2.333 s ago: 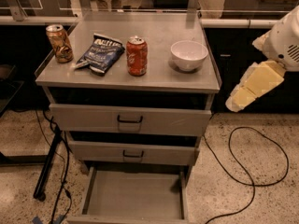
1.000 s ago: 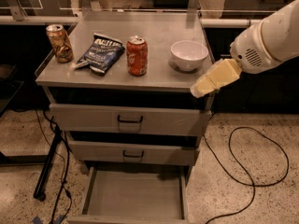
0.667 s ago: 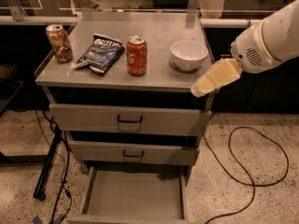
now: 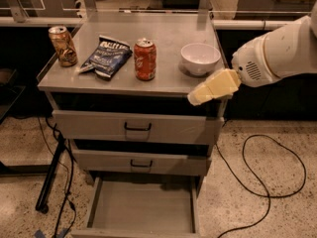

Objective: Place coke can into bottom drawer

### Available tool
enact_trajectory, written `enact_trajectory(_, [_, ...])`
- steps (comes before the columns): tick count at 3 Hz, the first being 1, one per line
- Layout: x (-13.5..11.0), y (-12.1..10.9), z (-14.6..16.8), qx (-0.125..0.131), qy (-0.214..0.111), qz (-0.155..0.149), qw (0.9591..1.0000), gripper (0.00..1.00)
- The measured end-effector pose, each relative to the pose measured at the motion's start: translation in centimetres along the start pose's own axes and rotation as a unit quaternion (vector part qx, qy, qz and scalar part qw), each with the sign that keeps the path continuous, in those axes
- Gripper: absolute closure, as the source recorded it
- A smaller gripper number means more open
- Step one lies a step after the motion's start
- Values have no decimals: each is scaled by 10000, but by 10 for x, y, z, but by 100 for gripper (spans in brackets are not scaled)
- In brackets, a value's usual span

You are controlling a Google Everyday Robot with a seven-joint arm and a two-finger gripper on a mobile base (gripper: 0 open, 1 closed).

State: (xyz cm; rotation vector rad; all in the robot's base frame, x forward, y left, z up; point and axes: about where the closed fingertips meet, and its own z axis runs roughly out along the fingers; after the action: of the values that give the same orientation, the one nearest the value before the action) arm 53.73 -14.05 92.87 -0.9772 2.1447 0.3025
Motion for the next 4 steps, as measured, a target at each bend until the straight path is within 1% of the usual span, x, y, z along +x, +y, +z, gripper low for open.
enact_trajectory(1, [-22,1,21,-18,-493,119,9987,0])
enact_trajectory(2, [-40,0,35,-104,-807,169,9965,0])
enact_trajectory(3, [-44,0,39,-130,-872,179,9959,0])
enact_trajectory(4, [-50,5,48,-194,-985,169,9948,0])
